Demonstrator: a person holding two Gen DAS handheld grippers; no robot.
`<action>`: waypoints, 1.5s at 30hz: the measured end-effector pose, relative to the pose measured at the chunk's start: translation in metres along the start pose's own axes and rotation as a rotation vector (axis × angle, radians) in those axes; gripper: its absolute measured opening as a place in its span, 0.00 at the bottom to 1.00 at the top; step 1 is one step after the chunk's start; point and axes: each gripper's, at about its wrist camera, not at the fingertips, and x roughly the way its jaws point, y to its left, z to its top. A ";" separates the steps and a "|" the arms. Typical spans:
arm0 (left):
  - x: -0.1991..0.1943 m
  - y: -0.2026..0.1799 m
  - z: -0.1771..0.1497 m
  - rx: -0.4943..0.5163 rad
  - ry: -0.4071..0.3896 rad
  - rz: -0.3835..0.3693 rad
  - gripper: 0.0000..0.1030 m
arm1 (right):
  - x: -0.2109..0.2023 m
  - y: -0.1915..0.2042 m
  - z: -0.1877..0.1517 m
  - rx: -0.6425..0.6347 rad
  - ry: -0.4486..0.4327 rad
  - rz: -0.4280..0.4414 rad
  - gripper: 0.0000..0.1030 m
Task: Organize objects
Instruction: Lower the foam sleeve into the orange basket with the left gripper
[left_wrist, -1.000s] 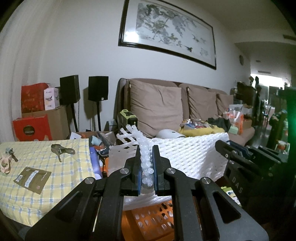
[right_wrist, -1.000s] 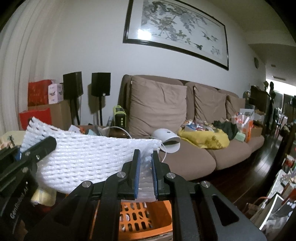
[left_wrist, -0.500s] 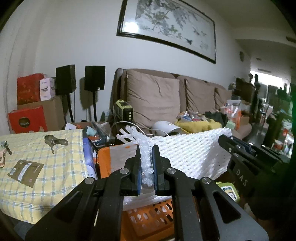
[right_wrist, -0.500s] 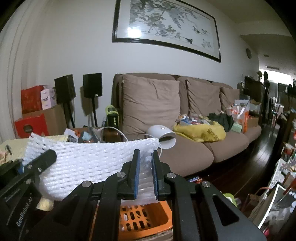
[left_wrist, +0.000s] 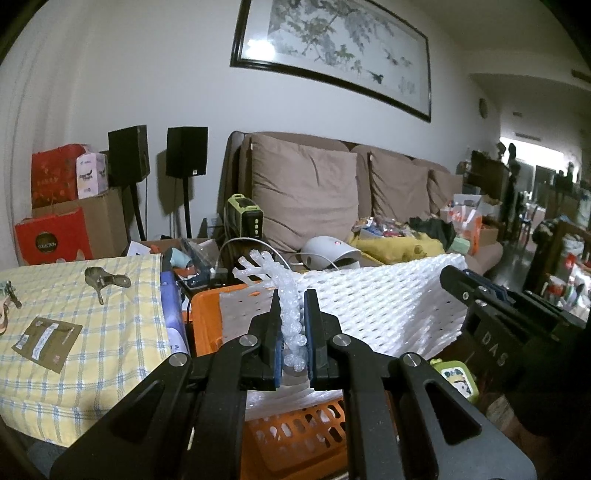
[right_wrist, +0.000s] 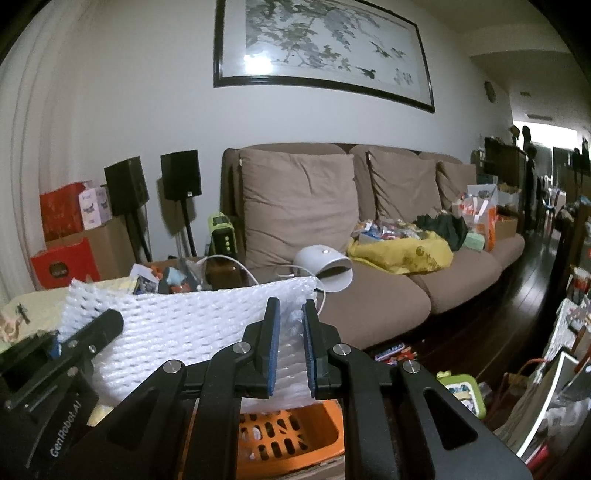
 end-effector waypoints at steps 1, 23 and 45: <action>0.001 0.000 0.000 0.001 0.004 0.000 0.08 | -0.001 -0.002 -0.001 0.007 0.000 0.003 0.11; 0.010 -0.001 -0.006 0.007 0.063 -0.028 0.08 | 0.006 -0.008 -0.004 0.004 0.058 0.001 0.11; 0.039 0.017 -0.035 -0.046 0.204 0.000 0.08 | 0.032 -0.001 -0.014 -0.019 0.191 0.018 0.11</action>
